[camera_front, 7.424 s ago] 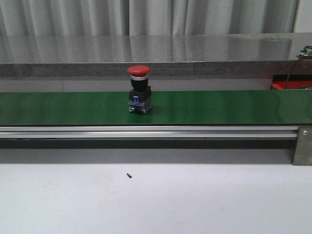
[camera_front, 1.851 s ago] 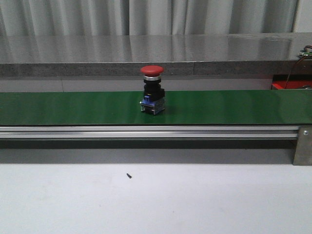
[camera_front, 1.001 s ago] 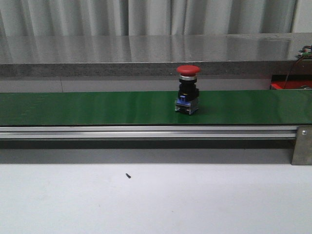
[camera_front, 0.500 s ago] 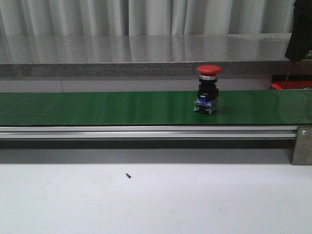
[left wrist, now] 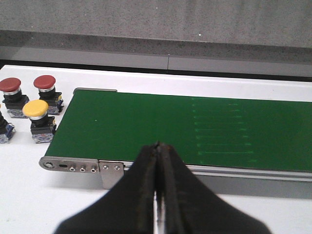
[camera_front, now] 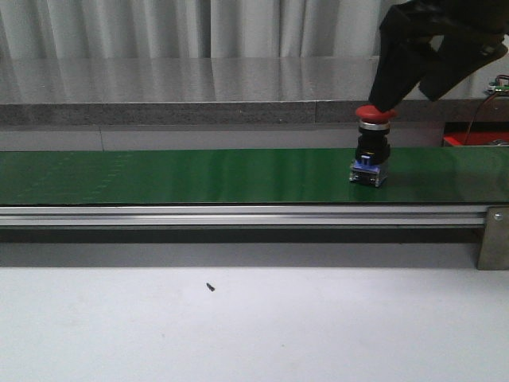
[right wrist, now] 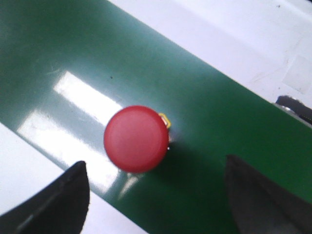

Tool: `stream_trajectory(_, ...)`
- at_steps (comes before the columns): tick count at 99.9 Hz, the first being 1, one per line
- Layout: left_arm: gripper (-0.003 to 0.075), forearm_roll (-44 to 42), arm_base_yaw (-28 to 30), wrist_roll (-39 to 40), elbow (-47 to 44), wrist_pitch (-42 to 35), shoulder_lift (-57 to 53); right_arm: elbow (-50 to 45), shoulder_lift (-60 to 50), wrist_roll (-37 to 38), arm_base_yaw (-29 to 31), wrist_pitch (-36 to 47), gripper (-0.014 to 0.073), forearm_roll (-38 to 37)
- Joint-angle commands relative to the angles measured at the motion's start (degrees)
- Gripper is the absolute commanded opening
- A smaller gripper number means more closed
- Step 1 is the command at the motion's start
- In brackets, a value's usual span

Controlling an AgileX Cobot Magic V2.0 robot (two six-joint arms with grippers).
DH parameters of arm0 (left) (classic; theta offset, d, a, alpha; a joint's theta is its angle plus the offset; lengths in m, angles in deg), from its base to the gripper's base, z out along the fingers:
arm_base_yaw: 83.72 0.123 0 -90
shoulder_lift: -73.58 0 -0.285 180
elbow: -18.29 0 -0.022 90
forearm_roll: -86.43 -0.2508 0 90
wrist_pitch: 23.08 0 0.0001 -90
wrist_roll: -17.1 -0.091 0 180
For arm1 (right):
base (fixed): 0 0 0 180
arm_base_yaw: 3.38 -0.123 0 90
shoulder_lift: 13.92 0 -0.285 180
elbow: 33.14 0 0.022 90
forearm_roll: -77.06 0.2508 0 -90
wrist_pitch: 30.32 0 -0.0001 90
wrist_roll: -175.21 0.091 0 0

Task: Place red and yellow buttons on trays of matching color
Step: 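Grasp the second red button on the belt with the right gripper, then place the second red button into the red tray and release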

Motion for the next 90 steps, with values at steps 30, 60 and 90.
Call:
stream_trajectory(30,-0.002,0.9,-0.3,0.4,1.7,-4.3,0.2,1.2,4.1,0.0,-0.1,5.3,0.048,0.6)
stream_trajectory(60,-0.002,0.9,-0.3,0.4,1.7,-4.3,0.2,4.7,2.9,0.0,1.0,-1.1,0.0078,0.2)
stream_trajectory(90,-0.002,0.9,-0.3,0.4,1.7,-4.3,0.2,16.0,2.0,0.0,16.1,-8.0,0.0078,-0.1)
